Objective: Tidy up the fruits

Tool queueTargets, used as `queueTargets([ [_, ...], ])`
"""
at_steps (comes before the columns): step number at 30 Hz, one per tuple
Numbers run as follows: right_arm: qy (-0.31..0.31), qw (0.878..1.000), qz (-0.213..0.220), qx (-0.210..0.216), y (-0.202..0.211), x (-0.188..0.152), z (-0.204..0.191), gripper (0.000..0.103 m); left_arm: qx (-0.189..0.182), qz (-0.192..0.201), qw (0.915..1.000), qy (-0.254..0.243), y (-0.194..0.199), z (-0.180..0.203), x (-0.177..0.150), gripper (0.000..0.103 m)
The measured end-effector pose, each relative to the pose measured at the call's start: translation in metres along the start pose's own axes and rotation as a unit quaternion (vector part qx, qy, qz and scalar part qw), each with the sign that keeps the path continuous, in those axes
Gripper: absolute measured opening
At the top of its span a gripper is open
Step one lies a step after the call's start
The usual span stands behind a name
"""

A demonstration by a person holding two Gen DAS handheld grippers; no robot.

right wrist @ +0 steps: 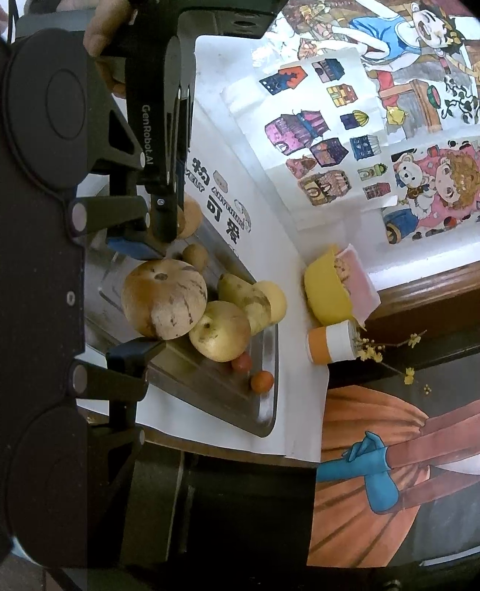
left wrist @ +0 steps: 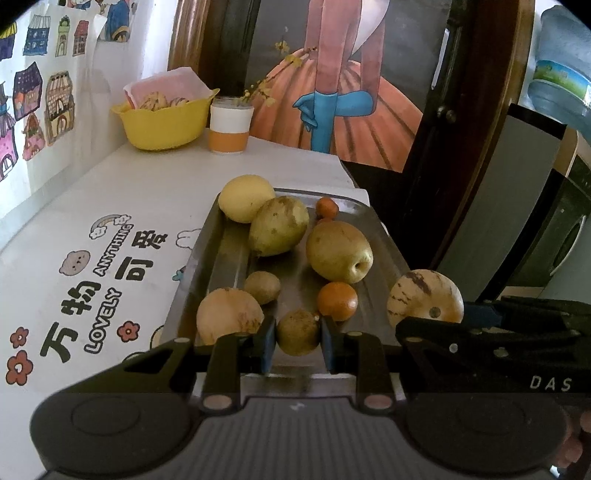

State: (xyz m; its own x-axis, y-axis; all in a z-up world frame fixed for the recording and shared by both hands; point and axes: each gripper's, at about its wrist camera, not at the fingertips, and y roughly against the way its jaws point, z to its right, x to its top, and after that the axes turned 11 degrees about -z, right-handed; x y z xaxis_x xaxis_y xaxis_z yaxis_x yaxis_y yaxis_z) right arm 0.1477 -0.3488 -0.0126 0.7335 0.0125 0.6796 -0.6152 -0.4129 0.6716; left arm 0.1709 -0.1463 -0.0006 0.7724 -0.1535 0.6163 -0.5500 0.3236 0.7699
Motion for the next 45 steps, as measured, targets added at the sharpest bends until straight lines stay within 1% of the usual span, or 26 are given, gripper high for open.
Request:
queueTargets([
  [7,0.009,1.0,-0.006,-0.028,-0.011,-0.005,-0.008,0.048,0.002,-0.011,0.9999,0.001,-0.008,-0.003,-0.006,0.028],
  [13,0.026,0.999,-0.004,-0.047,-0.016,-0.009,-0.015,0.048,-0.004,-0.006,1.0,0.005,-0.006,-0.007,-0.011,0.028],
  [15,0.027,0.998,-0.004,-0.05,-0.017,-0.01,-0.017,0.048,-0.007,-0.006,0.9999,0.008,-0.005,-0.008,-0.011,0.031],
  [18,0.029,0.998,-0.002,-0.057,-0.018,-0.011,-0.02,0.051,-0.011,-0.008,0.9998,0.016,-0.003,-0.01,-0.013,0.042],
  [19,0.031,0.998,0.004,-0.06,-0.017,-0.012,-0.022,0.059,-0.012,-0.008,0.9997,0.019,-0.002,-0.01,-0.014,0.052],
  [20,0.033,0.997,0.013,-0.068,-0.014,-0.013,-0.023,0.064,-0.008,-0.006,0.9996,0.026,0.0,-0.011,-0.015,0.058],
  [21,0.038,0.996,0.019,-0.075,-0.012,-0.013,-0.024,0.066,-0.007,-0.005,0.9995,0.03,0.002,-0.013,-0.016,0.061],
  [22,0.04,0.996,0.024,-0.078,-0.01,-0.014,-0.024,0.071,-0.008,-0.003,0.9994,0.035,0.004,-0.015,-0.017,0.067],
  [23,0.038,0.996,0.029,-0.078,-0.008,-0.015,-0.024,0.072,-0.01,0.001,0.9991,0.041,0.007,-0.018,-0.019,0.071],
  [26,0.033,0.996,0.036,-0.078,-0.002,-0.021,-0.025,0.08,-0.017,0.012,0.9983,0.055,0.018,-0.024,-0.023,0.076],
  [30,0.028,0.994,0.05,-0.088,0.008,-0.028,-0.032,0.087,-0.017,0.033,0.9972,0.064,0.034,-0.029,-0.029,0.084],
  [32,0.024,0.994,0.059,-0.091,0.014,-0.032,-0.036,0.093,-0.013,0.046,0.9964,0.07,0.043,-0.032,-0.034,0.09],
  [36,0.023,0.991,0.074,-0.106,0.024,-0.039,-0.048,0.099,0.001,0.076,0.9937,0.082,0.062,-0.039,-0.043,0.099],
  [39,0.013,0.991,0.084,-0.105,0.032,-0.043,-0.057,0.102,0.009,0.089,0.9924,0.085,0.073,-0.044,-0.049,0.1],
  [45,-0.011,0.991,0.088,-0.1,0.051,-0.052,-0.074,0.102,0.026,0.111,0.9892,0.092,0.095,-0.055,-0.067,0.102],
])
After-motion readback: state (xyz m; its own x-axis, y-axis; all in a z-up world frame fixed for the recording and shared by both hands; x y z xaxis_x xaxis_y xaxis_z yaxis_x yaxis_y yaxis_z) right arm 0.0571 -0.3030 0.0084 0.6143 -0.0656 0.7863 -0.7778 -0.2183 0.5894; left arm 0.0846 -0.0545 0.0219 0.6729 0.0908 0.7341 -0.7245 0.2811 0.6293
